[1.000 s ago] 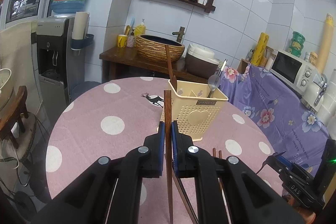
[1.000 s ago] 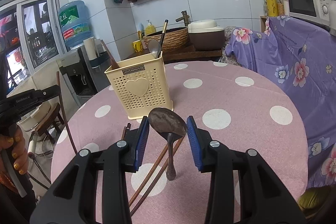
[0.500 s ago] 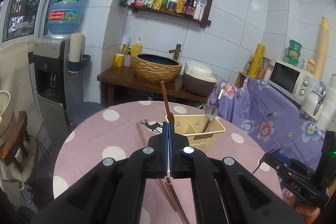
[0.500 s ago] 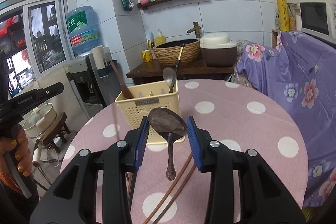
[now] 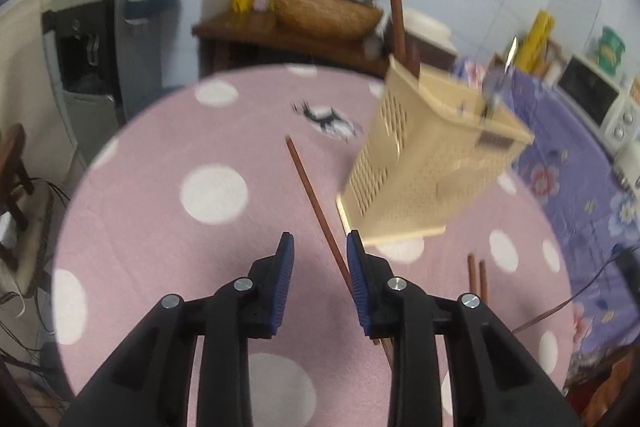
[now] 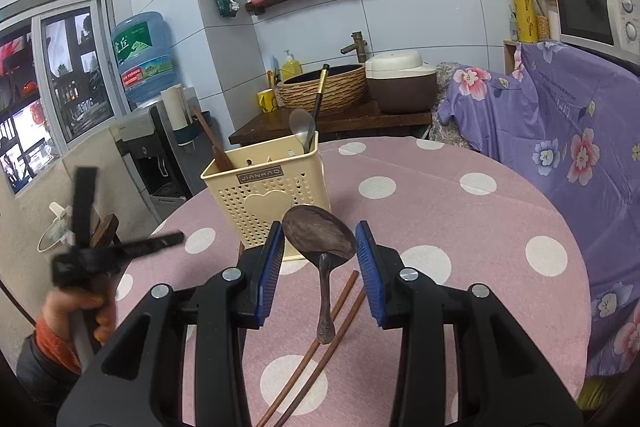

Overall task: Organize utensils
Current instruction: 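Lift the steel spoon and brown chopstick and carry them toward the basket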

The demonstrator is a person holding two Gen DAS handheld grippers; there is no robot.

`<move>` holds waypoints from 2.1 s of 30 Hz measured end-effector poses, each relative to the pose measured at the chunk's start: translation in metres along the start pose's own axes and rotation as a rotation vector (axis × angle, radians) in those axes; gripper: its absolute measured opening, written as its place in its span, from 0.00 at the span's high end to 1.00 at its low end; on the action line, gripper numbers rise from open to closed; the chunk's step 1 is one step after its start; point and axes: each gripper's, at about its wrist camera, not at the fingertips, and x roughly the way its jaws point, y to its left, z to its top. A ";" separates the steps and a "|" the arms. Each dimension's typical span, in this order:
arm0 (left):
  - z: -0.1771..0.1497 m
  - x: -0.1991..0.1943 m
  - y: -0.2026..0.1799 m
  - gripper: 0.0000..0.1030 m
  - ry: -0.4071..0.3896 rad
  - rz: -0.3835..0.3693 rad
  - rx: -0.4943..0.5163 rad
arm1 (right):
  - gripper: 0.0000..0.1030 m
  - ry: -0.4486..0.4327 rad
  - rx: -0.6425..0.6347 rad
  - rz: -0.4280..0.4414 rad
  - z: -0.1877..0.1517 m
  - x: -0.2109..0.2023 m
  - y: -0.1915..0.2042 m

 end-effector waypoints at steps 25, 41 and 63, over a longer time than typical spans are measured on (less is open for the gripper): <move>-0.016 0.057 -0.022 0.91 0.142 0.145 0.099 | 0.63 -0.044 0.030 -0.004 -0.014 -0.029 -0.004; -0.113 -0.036 -0.001 0.62 0.174 0.083 0.143 | 0.63 -0.019 0.060 0.017 -0.025 -0.027 -0.001; -0.031 0.044 0.011 0.91 0.083 0.250 0.076 | 0.63 -0.002 0.075 0.010 -0.034 -0.028 -0.001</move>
